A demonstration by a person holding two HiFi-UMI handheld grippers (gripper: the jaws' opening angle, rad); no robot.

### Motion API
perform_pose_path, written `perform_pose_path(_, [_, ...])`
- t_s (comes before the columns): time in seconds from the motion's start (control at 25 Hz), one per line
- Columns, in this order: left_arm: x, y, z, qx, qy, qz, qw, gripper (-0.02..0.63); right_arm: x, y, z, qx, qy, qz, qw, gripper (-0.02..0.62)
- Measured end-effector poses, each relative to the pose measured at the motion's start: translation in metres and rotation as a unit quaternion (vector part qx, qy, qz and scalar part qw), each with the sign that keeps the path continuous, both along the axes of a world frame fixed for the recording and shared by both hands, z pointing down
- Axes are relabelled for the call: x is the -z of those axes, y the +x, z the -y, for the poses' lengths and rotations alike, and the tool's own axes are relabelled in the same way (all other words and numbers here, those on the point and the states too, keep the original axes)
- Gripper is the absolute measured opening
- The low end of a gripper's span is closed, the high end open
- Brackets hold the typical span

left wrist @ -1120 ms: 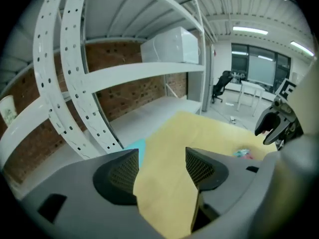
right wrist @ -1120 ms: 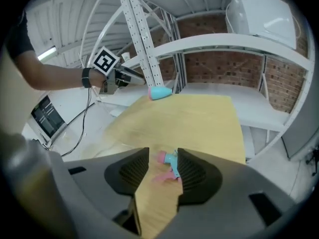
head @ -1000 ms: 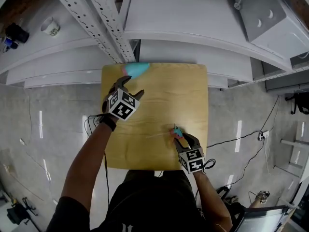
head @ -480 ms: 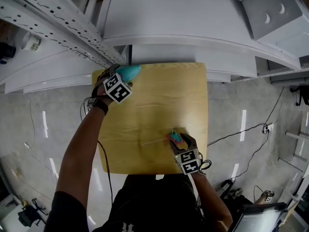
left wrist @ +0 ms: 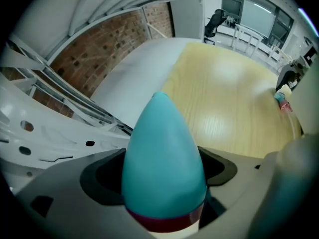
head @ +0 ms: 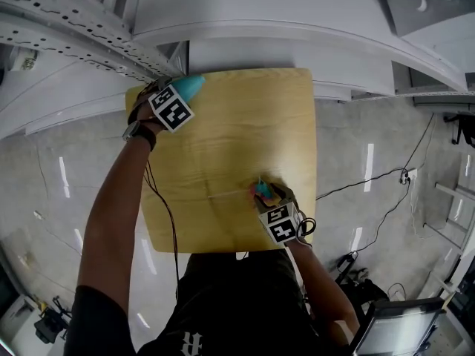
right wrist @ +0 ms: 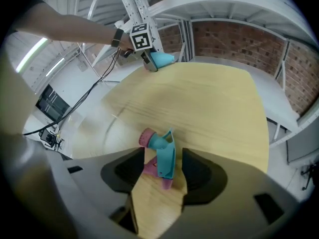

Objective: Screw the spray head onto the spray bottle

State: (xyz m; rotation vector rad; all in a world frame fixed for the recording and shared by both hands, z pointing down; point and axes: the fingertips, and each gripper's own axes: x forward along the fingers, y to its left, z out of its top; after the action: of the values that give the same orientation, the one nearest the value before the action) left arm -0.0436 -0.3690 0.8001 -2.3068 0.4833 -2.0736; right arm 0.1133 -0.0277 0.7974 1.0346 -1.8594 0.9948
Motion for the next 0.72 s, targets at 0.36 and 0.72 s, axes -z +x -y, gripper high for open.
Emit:
perform_pose_path(0.36, [0.005, -0.007, -0.005, 0.042, 0.037, -0.033, 0.9979, 0.425, -0.006, 0.005, 0.001, 0.042, -0.021, -0.047, 0.998, 0.173])
perform_pose_path(0.72, [0.006, 0.001, -0.040, 0.007, 0.030, -0.022, 0.9993, 0.423, 0.002, 0.005, -0.005, 0.051, -0.012, -0.043, 0.998, 0.166])
